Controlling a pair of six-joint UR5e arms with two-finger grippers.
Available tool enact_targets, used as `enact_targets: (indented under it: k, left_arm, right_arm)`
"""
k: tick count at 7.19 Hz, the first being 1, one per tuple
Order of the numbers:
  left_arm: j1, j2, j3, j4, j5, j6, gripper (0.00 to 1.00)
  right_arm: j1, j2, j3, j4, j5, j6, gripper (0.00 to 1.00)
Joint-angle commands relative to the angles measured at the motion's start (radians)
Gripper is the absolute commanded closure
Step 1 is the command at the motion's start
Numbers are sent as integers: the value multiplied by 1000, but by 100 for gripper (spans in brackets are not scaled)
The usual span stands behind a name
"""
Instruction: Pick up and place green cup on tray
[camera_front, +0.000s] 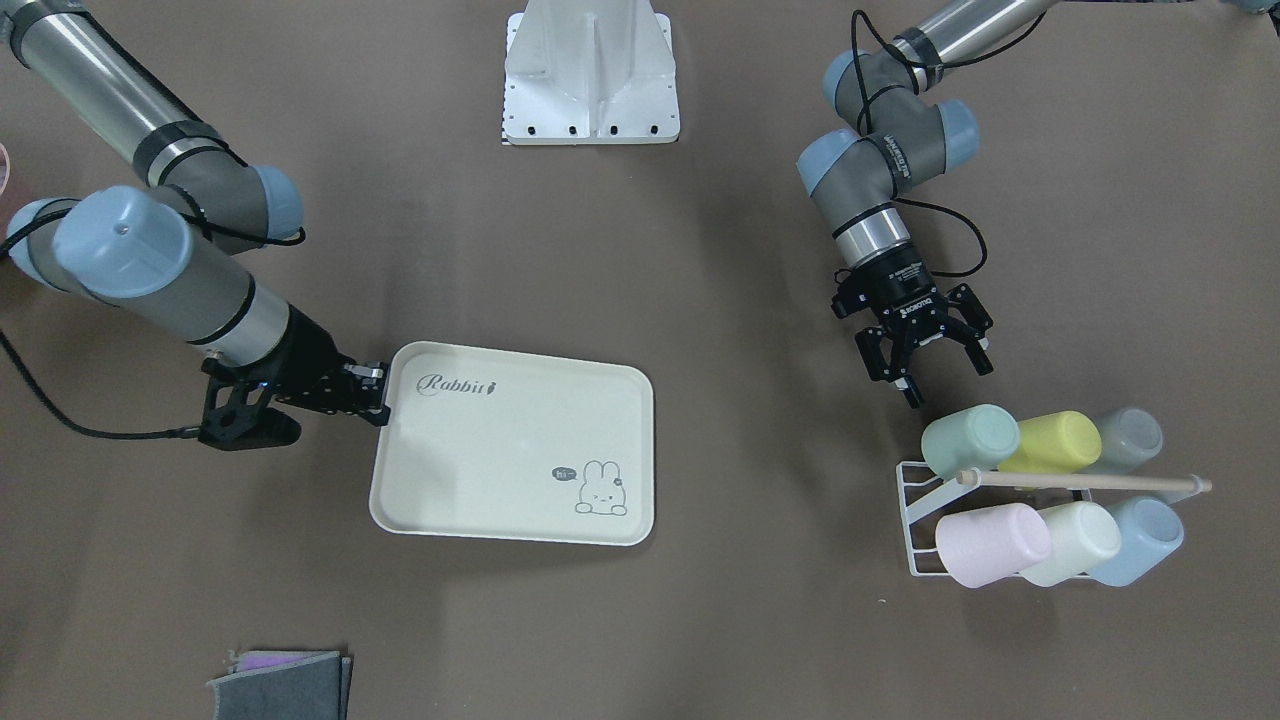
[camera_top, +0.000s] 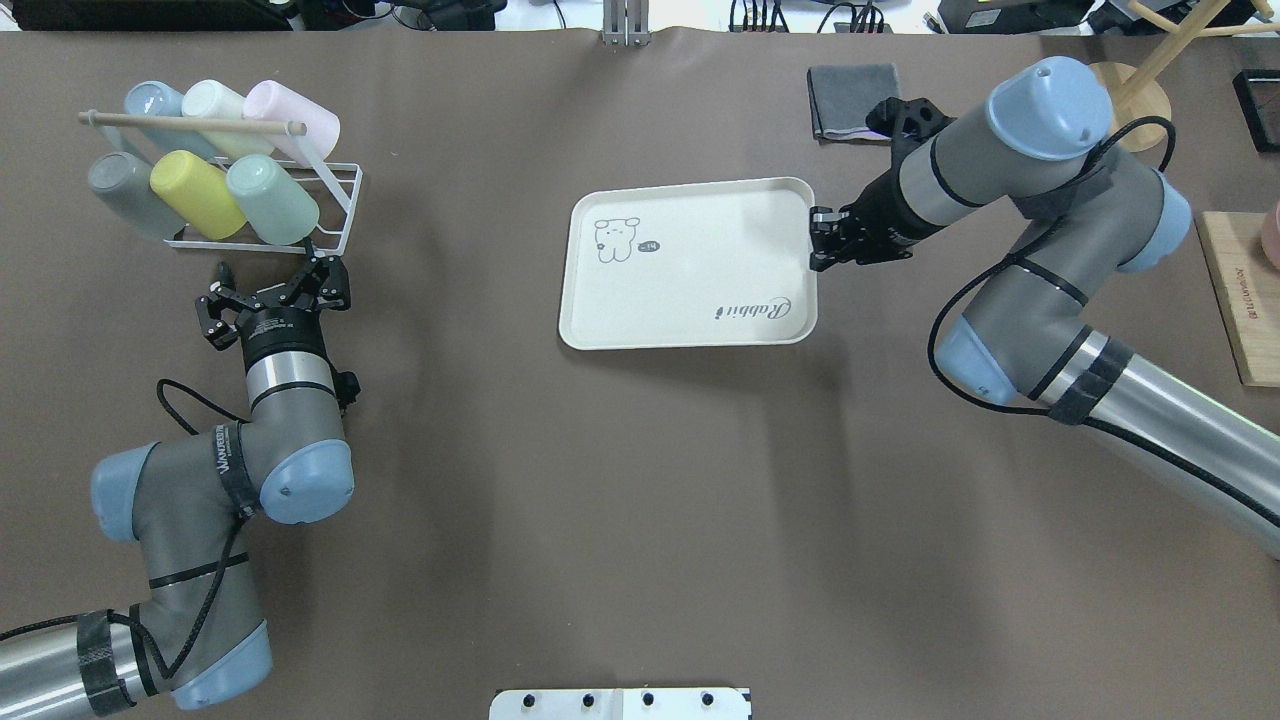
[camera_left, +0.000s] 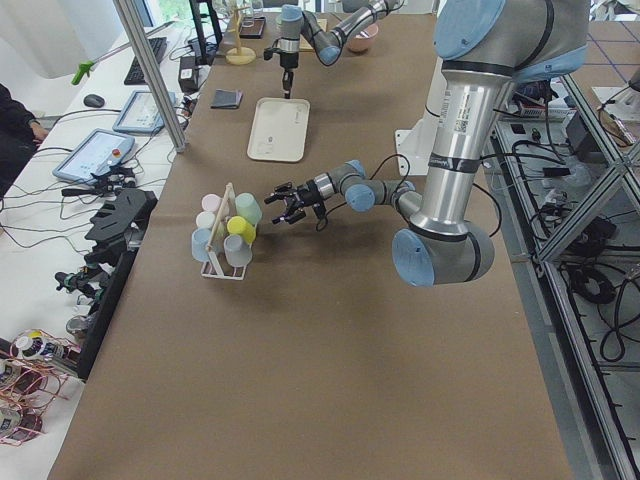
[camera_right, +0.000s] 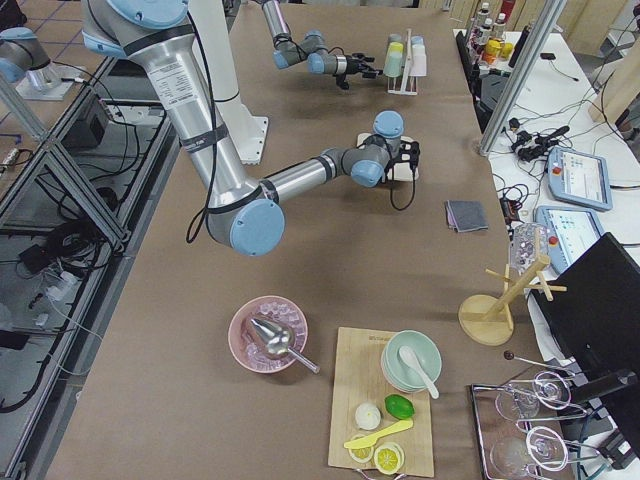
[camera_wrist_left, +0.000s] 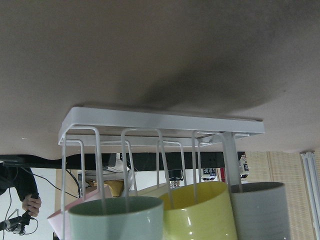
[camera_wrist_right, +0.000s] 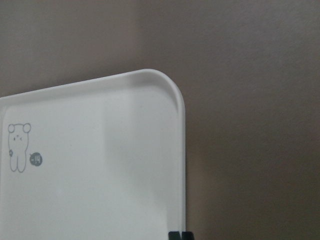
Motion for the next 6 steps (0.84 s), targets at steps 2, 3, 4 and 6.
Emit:
enact_targets:
  k: [2,3,4,6]
  left_arm:
    - [6,-38,91,-65,7,3,2]
    - [2,-40,102,-82,29,5,2]
    - [-3,-55,113,-81,29,6,2]
    - [-41,-75,110,-122,29,105,2]
  right_arm:
    - [-99,14,69,-26,-87,75,100]
    - [-113,19,81,-47,-107,76,100]
    - [-128,19,95,-49,-121,88,100]
    - [-104,7,91,-67,-92,72,97]
